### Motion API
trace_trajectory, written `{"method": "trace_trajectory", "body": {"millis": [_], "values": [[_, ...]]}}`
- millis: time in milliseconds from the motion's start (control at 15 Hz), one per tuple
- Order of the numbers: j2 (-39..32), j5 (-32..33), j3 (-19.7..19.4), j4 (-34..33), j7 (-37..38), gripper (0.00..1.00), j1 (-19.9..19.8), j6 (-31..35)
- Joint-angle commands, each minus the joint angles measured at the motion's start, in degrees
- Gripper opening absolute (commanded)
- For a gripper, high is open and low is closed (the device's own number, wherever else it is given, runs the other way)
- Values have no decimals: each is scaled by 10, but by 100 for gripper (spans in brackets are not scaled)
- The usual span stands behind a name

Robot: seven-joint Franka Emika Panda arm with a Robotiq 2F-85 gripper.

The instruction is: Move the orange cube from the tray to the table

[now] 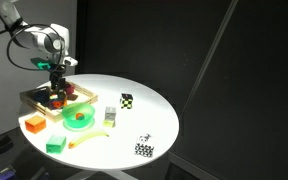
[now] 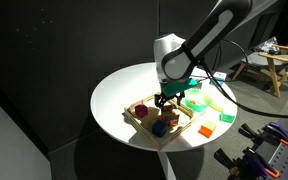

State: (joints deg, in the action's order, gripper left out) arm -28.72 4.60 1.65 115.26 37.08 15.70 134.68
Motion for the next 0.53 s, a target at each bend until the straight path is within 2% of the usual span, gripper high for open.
{"method": "trace_trajectory", "body": {"millis": [0,200,267,333,467], "values": [[-14,5,-10,-16,8,100,8,-1],[-20,5,-12,-19,7,100,9,-2],[-22,5,-13,-20,7,91,9,-2],[-23,5,-13,-22,5,75,9,-4],[-22,5,-12,-24,4,56,10,-5]]}}
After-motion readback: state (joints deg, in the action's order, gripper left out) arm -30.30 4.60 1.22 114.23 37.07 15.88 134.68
